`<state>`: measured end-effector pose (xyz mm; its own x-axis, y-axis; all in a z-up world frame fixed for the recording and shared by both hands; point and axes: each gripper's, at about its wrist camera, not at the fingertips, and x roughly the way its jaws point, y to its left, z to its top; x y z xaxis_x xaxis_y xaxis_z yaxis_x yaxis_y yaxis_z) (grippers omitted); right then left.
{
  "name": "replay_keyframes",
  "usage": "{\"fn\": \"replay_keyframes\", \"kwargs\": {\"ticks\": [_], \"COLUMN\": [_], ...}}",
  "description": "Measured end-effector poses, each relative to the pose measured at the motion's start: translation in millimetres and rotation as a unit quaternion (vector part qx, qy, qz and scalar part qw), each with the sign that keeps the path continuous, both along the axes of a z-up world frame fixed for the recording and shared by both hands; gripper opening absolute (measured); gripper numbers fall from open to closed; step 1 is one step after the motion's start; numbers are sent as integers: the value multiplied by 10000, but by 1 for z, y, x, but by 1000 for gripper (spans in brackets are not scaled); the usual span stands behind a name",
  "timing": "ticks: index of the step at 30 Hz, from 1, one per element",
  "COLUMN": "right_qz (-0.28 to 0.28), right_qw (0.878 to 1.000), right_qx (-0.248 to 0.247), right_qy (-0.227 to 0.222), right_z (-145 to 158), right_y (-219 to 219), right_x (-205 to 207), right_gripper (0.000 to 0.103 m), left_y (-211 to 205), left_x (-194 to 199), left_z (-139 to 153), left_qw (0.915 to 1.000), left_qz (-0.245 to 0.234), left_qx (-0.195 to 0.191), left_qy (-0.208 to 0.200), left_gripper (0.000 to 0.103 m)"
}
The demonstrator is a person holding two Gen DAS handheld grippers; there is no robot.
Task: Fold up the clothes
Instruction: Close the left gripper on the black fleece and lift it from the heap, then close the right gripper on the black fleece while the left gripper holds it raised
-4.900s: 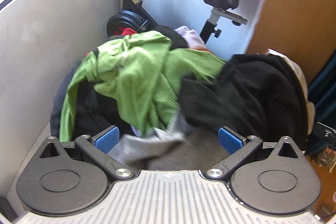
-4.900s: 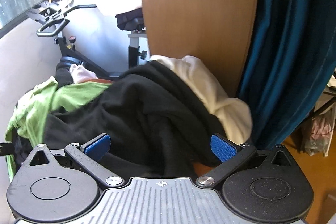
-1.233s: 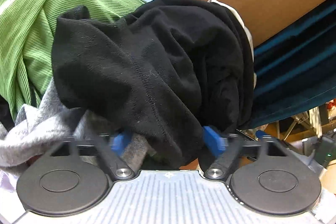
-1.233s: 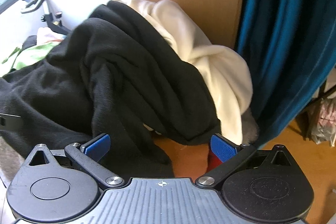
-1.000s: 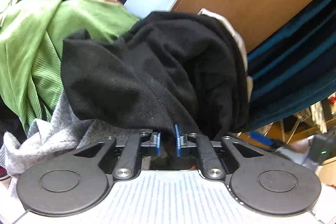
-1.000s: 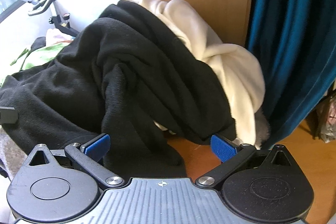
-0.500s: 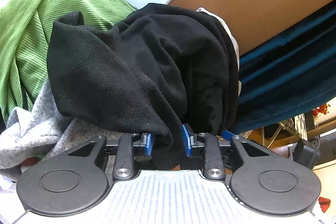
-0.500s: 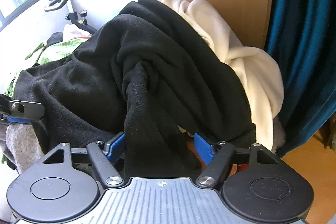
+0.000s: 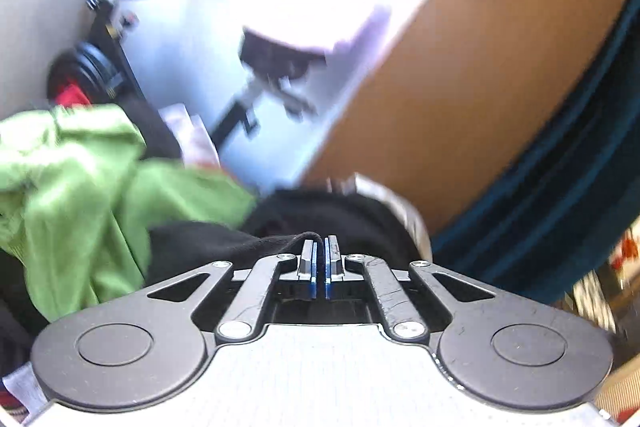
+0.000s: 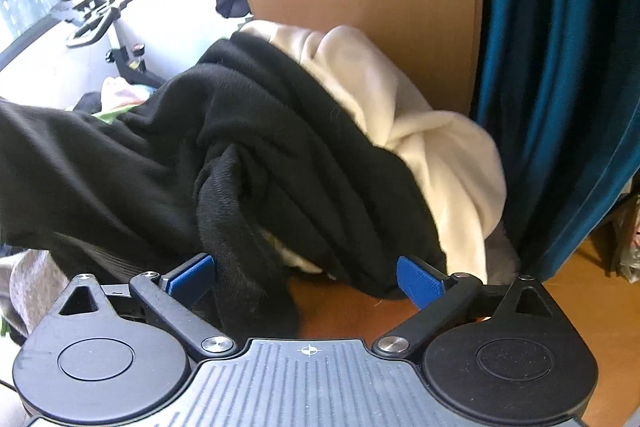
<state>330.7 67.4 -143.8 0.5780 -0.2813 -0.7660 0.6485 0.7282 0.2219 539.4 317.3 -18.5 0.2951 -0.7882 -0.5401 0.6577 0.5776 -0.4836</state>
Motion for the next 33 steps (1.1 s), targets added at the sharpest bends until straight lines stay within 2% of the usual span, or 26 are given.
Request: {"fn": "replay_keyframes", "kwargs": {"ticks": [8, 16, 17, 18, 19, 20, 21, 22, 26, 30, 31, 32, 33], "right_qz": [-362, -400, -401, -397, -394, -389, -385, -378, -368, -354, -361, -376, -392], "right_qw": [9971, 9988, 9989, 9989, 9990, 9990, 9991, 9991, 9992, 9991, 9989, 9988, 9987], "right_qx": [305, -89, -106, -120, -133, -130, -128, -138, -164, -230, -269, -293, -317], "right_qy": [-598, -257, -233, -204, -176, -149, -123, -96, -5, 77, 106, 112, 117], "right_z": [13, 8, 7, 5, 4, 2, 0, -1, -5, -7, -8, -8, -9], "right_y": [-19, -35, -36, -38, -39, -40, -41, -41, -40, -43, -44, -46, -48], "right_x": [-7, 21, 24, 27, 30, 32, 34, 34, 33, 30, 29, 28, 28], "right_gripper": [99, 99, 99, 99, 99, 99, 99, 99, 99, 99, 99, 99, 99], "left_y": [56, 114, 108, 103, 97, 91, 85, 79, 62, 54, 49, 44, 39], "left_x": [26, 63, 62, 61, 58, 55, 52, 49, 41, 39, 38, 36, 35], "left_z": [39, 67, 58, 49, 36, 23, 9, -4, -58, -77, -76, -76, -76], "left_qw": [9945, 9849, 9875, 9897, 9913, 9925, 9934, 9938, 9904, 9856, 9858, 9861, 9862], "left_qz": [816, 1441, 1381, 1320, 1259, 1197, 1135, 1071, 865, 621, 559, 498, 436], "left_qx": [-583, -890, -697, -507, -372, -236, -100, 35, 421, 370, 393, 417, 440], "left_qy": [-316, -371, -299, -224, -99, 26, 151, 280, 995, 1530, 1531, 1532, 1532], "left_gripper": [1, 1, 5, 17, 39, 52, 73, 73, 73, 73, 72, 67, 25]}}
